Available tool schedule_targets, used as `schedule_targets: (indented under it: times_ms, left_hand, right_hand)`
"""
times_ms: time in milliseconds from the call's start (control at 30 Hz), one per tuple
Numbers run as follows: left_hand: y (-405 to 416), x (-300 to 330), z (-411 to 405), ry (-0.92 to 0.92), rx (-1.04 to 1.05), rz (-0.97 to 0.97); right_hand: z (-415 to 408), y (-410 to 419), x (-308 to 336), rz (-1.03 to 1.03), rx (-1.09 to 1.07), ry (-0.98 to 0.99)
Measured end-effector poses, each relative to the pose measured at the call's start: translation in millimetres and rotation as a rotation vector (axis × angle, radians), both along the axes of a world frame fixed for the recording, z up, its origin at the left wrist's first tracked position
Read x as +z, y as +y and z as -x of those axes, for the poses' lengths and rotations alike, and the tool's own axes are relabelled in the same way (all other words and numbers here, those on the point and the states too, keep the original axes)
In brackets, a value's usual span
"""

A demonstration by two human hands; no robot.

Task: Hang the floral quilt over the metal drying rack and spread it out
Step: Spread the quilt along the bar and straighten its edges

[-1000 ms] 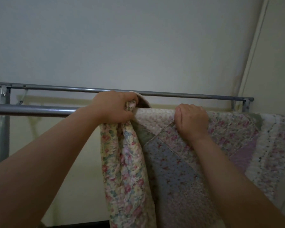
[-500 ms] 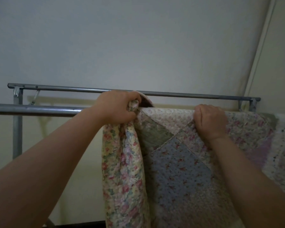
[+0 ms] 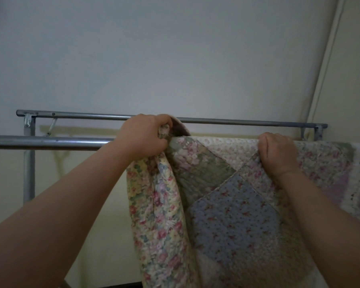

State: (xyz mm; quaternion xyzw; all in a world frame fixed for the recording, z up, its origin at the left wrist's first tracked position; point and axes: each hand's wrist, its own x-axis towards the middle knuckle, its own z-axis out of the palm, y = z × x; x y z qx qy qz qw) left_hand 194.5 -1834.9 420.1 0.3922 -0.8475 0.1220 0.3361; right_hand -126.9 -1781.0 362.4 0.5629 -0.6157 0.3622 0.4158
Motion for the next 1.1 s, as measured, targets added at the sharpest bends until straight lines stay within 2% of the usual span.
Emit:
schedule_targets:
  times_ms: [133, 300, 433, 667, 1100]
  left_hand:
    - [2, -5, 9, -0.010, 0.023, 0.063]
    - [4, -6, 13, 0.004, 0.042, 0.073]
    - [5, -4, 14, 0.059, 0.011, 0.039]
    - [2, 2, 11, 0.073, 0.033, -0.018]
    - [-14, 5, -47, 0.138, 0.206, 0.057]
  right_hand:
    - [-26, 2, 7, -0.009, -0.077, -0.138]
    - [-120, -13, 3, 0.015, 0.073, 0.051]
    - [-164, -29, 3, -0.002, 0.138, 0.040]
    - [-167, -36, 3, -0.010, 0.072, 0.046]
    - [-165, -42, 0, 0.038, 0.099, 0.039]
